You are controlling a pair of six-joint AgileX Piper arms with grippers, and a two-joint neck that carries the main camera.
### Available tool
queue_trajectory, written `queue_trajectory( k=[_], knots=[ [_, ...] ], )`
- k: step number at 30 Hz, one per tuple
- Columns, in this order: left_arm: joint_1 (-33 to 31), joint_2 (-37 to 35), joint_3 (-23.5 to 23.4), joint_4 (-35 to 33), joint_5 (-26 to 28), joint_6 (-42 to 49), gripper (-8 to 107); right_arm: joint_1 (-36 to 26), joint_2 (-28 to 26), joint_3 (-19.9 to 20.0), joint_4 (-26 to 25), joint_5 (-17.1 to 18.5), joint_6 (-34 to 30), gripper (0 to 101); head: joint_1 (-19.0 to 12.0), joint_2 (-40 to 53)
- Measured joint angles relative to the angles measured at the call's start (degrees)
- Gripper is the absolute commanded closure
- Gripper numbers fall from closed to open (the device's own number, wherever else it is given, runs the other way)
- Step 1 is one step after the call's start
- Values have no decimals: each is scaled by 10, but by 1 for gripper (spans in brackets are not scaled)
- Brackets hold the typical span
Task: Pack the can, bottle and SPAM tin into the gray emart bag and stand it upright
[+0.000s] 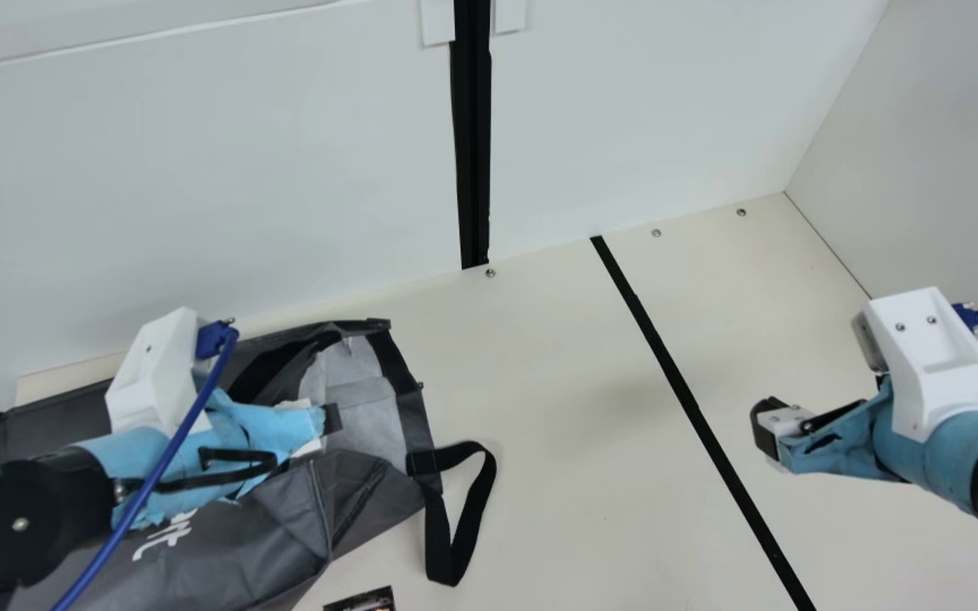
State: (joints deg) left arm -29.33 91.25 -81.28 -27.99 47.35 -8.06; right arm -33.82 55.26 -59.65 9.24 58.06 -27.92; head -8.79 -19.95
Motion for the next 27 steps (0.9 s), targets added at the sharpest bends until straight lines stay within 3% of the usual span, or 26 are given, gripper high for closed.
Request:
queue_trajectory(
  k=[18,27],
  knots=[
    [0,0,0,0,0,0,107,-4,-39,-84,-35,116,130,6,1,1],
    [0,0,0,0,0,0,107,11,-46,-88,-41,120,174,6,1,1]
  ],
)
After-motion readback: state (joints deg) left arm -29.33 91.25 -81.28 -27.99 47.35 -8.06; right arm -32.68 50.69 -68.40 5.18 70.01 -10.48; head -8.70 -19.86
